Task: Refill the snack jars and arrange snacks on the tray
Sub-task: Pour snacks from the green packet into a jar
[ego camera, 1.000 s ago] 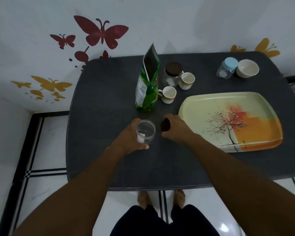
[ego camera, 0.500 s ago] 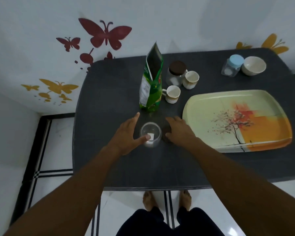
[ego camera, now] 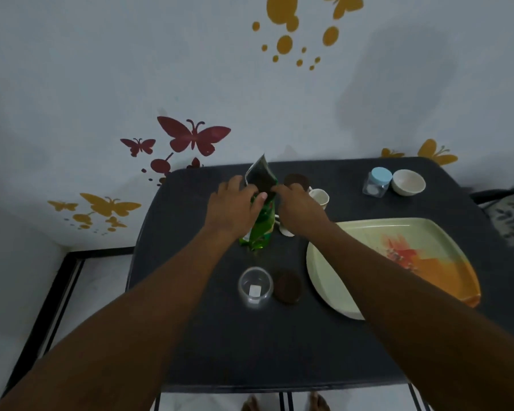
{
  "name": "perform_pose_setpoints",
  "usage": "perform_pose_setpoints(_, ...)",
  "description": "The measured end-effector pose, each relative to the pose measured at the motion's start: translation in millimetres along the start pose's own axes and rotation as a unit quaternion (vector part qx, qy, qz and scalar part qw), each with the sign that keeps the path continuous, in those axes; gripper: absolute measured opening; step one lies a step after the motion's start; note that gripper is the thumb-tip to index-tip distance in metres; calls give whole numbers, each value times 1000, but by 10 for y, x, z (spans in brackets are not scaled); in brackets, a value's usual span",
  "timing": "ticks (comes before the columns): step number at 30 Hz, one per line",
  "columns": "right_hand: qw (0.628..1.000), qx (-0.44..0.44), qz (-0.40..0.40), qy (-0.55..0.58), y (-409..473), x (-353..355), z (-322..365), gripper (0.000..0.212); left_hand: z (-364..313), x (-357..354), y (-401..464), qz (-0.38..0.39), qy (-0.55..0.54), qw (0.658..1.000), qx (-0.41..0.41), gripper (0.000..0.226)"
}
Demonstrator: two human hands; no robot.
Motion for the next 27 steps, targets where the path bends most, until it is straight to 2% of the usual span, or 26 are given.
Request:
perform_pose_setpoints(2, 997, -27, -34, 61, -17, 53, -42, 30, 60, 4, 31, 19, 2, 998, 61, 46)
perform_pose_setpoints(4, 990, -45, -61, 116, -52, 62, -76, 25, 156, -8, 26, 18, -70, 988, 137, 32)
perform_pose_setpoints(6, 982, -56, -53, 171, -52, 45, -75, 25, 213, 20, 49, -21, -152, 972, 180, 21)
perform_pose_setpoints(9, 956, -81, -38, 279, -51, 17, -61, 34, 207, 27, 103, -35, -273, 931, 238, 64)
perform_pose_setpoints(10, 951, -90, -30, 296, -58, -2, -61, 35, 195, 13, 113, -23, -288, 922, 258, 60)
perform_pose_setpoints(12, 945, -113, 1, 308, -70, -47, -80, 31, 183, -44, 133, 1, -312, 908, 280, 20)
perform_pose_setpoints(13, 940, -127, 15, 316, -84, -58, -95, 28, 172, -64, 127, -4, -319, 904, 285, 18)
perform_pose_setpoints(15, 920, -153, 26, 359, -97, -37, -135, 27, 137, -81, 108, -34, -324, 898, 296, 29)
perform_pose_setpoints(18, 859, -198, 16, 473, -130, 37, -162, 26, 73, -29, 93, -103, -328, 889, 302, 26)
perform_pose_setpoints(22, 713, -274, -68, 642, -195, 156, -311, 2, -62, 220, 181, -158, -375, 867, 288, 20)
perform_pose_setpoints(24, 670, -301, -70, 675, -194, 193, -405, 12, -120, 448, 263, -179, -389, 862, 271, 21)
perform_pose_setpoints(27, 638, -326, -9, 698, -205, 259, -446, 34, -221, 875, 396, -214, -449, 832, 248, 24)
Point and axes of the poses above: each hand's wrist, its own y-axis towards the middle knuckle, its own x-axis out of the back of the hand, z = x × y, the point moved 4 cm from there along y, towards the middle knuckle, and after that the axes turned 11 degrees about -x, right-handed, at the moved point
